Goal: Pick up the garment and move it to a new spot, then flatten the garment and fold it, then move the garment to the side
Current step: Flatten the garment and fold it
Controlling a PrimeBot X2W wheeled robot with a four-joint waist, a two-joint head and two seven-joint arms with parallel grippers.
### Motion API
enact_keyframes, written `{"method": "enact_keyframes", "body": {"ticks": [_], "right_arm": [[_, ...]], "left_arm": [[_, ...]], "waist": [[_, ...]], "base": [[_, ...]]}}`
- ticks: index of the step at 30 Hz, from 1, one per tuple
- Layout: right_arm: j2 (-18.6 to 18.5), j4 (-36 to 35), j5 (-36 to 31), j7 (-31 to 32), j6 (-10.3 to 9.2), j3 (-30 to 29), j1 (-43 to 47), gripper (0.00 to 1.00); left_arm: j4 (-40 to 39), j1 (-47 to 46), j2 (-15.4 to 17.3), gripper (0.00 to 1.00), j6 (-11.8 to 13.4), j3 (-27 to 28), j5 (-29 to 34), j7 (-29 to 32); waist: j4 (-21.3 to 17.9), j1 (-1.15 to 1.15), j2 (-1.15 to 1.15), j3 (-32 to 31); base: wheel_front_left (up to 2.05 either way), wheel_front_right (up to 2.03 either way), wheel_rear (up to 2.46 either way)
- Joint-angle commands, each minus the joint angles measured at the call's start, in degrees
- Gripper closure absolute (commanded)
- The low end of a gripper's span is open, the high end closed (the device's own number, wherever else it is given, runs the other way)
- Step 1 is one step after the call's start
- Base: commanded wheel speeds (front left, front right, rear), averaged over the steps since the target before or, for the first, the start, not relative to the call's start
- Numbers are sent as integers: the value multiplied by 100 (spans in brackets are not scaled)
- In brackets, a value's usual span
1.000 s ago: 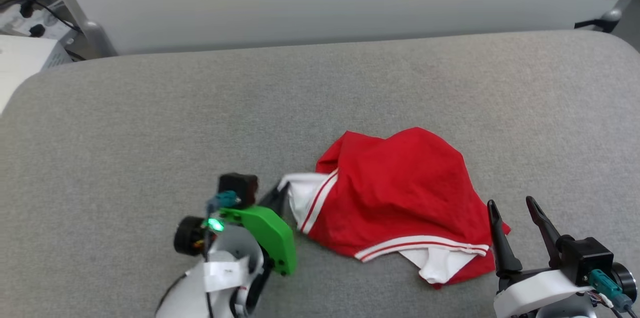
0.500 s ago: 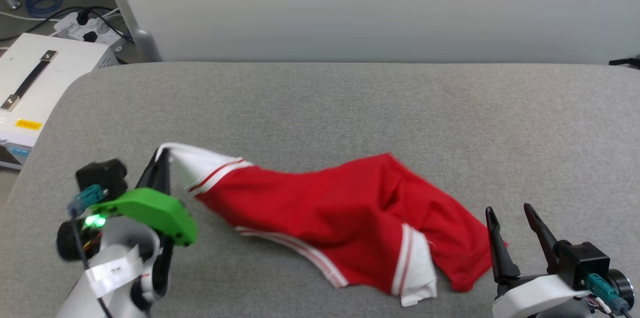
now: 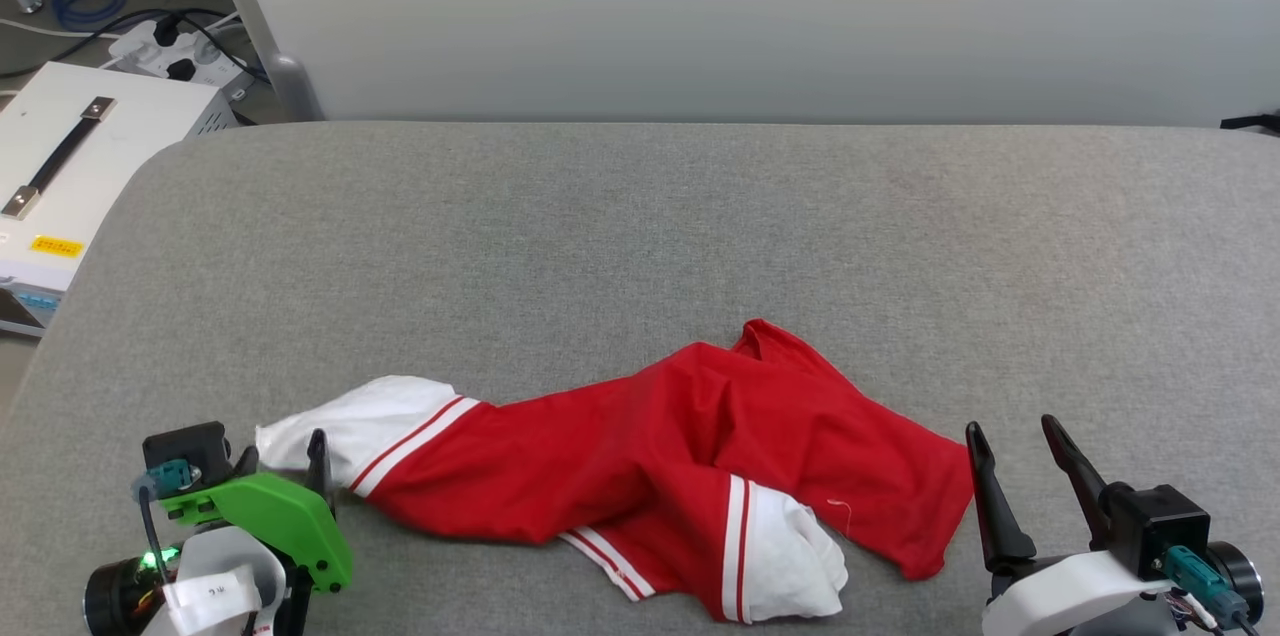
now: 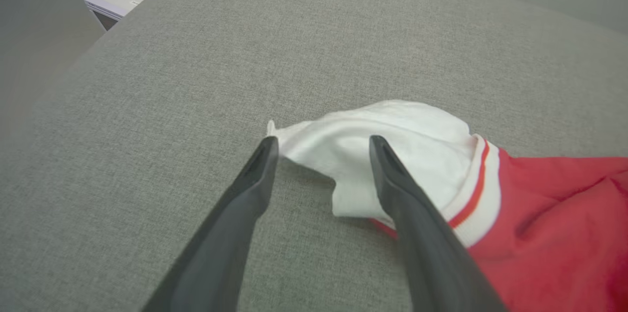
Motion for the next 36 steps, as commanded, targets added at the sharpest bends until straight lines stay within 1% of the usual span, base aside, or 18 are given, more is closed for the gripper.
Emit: {"method": "enact_keyframes", "body": {"ticks": [1,6,10,15,17,19,21,24,26,28,30,32,36], "right_arm": [[-23,12,-33,11,-4,-14,14,0],[-23,6,-47,56,-4,-74,95,0],[-18,-32,-40,102,-4,-145,148,0],[-75,-146,-35,234,-4,-217,174,0],[-142,-207,-2,423,-4,-213,171,0],[-256,-246,72,793,-4,-160,160,0],[-424,-292,165,1293,-4,-87,122,0],[-765,-348,371,2290,-4,69,1,0],[-918,-369,511,2958,-4,111,-93,0],[-1043,-356,635,3495,-4,146,-203,0],[-1071,-288,812,3908,-4,160,-300,0],[-1078,-173,932,4176,-4,146,-385,0],[-1067,151,937,4416,-4,111,-518,0]], "left_arm": [[47,-56,-46,0,-49,-7,100,-165],[-11,-134,-158,0,-210,-99,265,-762],[-442,-101,-246,0,-531,-259,504,-1133],[-1153,179,-417,0,-763,-350,815,-1230],[-1477,314,-518,0,-790,-332,968,-1235],[-1732,467,-627,0,-810,-323,1099,-1236],[-1905,583,-720,0,-832,-346,1218,-1237],[-2056,667,-828,0,-876,-392,1346,-1237],[-2083,670,-875,0,-898,-390,1404,-1238],[-2072,648,-919,0,-924,-380,1446,-1238],[-2050,606,-971,0,-953,-373,1479,-1238],[-2030,565,-1015,0,-989,-363,1507,-1238],[-1977,499,-1069,0,-1041,-326,1574,-1238]], "waist": [[1,0,0,-25],[68,0,0,-155],[161,0,0,-295],[272,0,0,-348],[332,0,0,-334],[400,0,0,-297],[481,0,0,-237],[597,0,0,-103],[674,0,0,-33],[759,0,0,48],[847,0,0,119],[931,0,0,195],[1066,0,0,332]], "base": [[0,0,0],[0,0,0],[0,0,0],[0,0,0],[0,0,0],[0,0,0],[0,0,0],[0,0,0],[0,0,0],[0,0,0],[0,0,0],[0,0,0],[0,0,0]]}}
